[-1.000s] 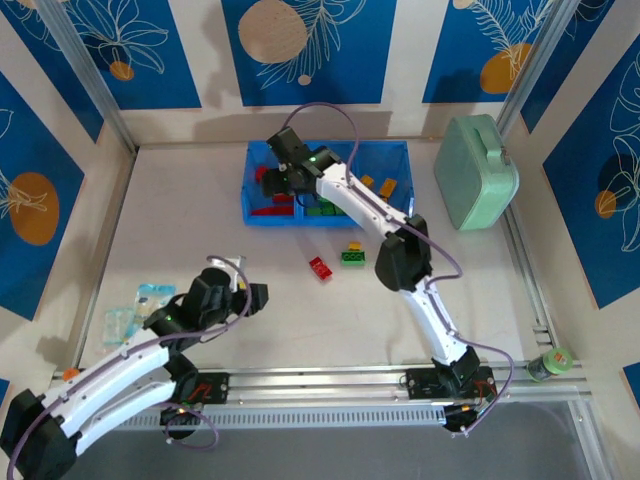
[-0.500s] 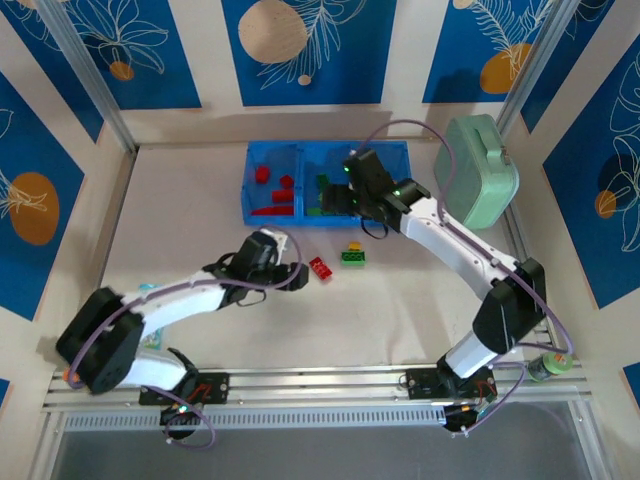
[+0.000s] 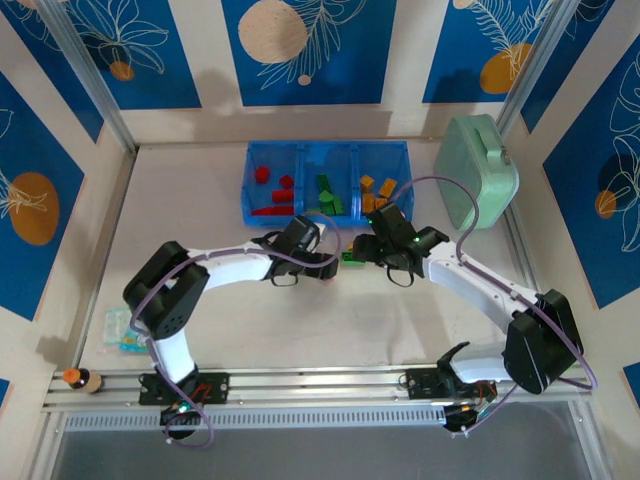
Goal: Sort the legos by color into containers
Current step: Pick up the lego from the center of the table.
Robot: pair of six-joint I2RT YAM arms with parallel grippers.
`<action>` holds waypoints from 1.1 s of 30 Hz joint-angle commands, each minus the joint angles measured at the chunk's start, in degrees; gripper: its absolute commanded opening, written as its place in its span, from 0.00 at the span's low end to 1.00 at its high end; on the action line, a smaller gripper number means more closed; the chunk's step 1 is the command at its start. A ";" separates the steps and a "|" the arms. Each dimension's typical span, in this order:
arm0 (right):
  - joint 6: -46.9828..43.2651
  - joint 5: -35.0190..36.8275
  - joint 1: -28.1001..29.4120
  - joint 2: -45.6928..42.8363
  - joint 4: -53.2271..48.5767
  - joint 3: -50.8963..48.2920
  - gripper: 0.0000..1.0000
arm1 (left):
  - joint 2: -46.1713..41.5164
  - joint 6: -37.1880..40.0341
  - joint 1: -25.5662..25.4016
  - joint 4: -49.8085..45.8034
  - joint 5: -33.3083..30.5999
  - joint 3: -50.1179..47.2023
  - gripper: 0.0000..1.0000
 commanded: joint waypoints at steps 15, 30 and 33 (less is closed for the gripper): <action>1.95 -0.39 -1.08 -2.76 2.78 -2.69 0.80 | 9.44 4.21 -4.93 -13.55 -10.36 10.62 0.61; 2.03 -0.85 -1.51 -3.33 2.87 -4.45 0.80 | 0.80 4.57 -1.73 -12.99 -11.94 7.01 0.24; 1.81 -1.93 -1.70 -2.56 2.76 -4.59 0.80 | -4.05 4.65 2.75 -12.59 -10.54 6.10 0.23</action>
